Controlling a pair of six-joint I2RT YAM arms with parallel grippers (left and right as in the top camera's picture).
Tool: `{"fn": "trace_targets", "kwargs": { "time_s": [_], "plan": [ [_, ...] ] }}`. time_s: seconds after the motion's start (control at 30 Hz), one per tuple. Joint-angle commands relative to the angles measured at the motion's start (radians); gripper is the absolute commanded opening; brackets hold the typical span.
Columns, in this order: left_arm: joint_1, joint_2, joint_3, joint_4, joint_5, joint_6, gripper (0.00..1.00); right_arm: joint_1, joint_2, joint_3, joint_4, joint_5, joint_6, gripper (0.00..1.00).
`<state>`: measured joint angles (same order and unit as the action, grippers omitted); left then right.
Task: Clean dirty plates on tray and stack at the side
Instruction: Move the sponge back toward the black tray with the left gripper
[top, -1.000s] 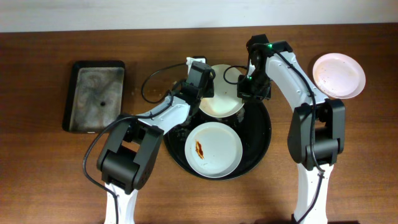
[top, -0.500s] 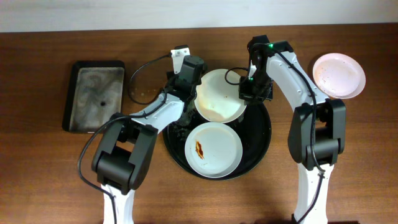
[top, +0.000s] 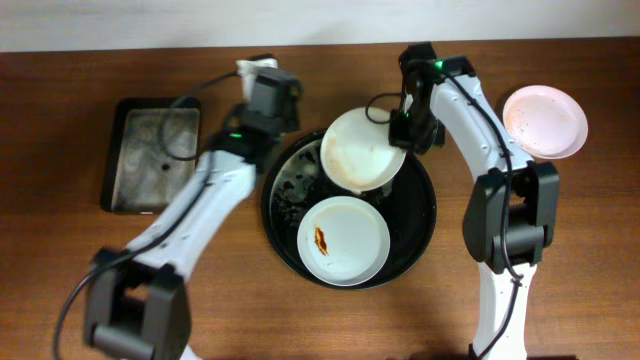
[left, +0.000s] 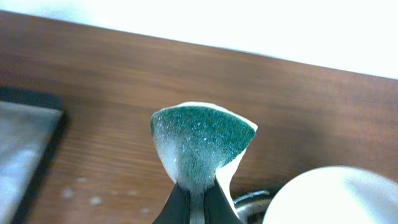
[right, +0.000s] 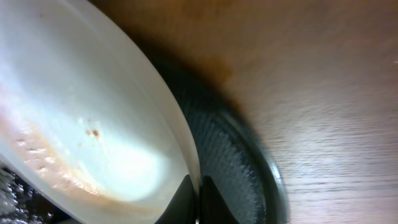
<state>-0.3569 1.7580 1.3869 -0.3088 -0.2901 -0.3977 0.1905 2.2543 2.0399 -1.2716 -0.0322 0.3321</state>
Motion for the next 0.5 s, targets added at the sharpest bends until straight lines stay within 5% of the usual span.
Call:
{"fn": "trace_targets", "kwargs": {
  "time_s": [0.0,0.2,0.47],
  "plan": [
    [0.126,-0.058,0.002,-0.038,0.234,0.058,0.0,0.002,-0.039,0.181,-0.059,0.165,-0.003,0.04],
    [0.251,-0.063,0.002,-0.06,0.452,0.106,0.01,0.09,-0.039,0.428,-0.207,0.501,-0.04,0.04],
    [0.267,-0.101,0.002,-0.074,0.47,0.165,0.01,0.327,-0.039,0.446,-0.238,0.929,-0.12,0.04]
  ]
}}
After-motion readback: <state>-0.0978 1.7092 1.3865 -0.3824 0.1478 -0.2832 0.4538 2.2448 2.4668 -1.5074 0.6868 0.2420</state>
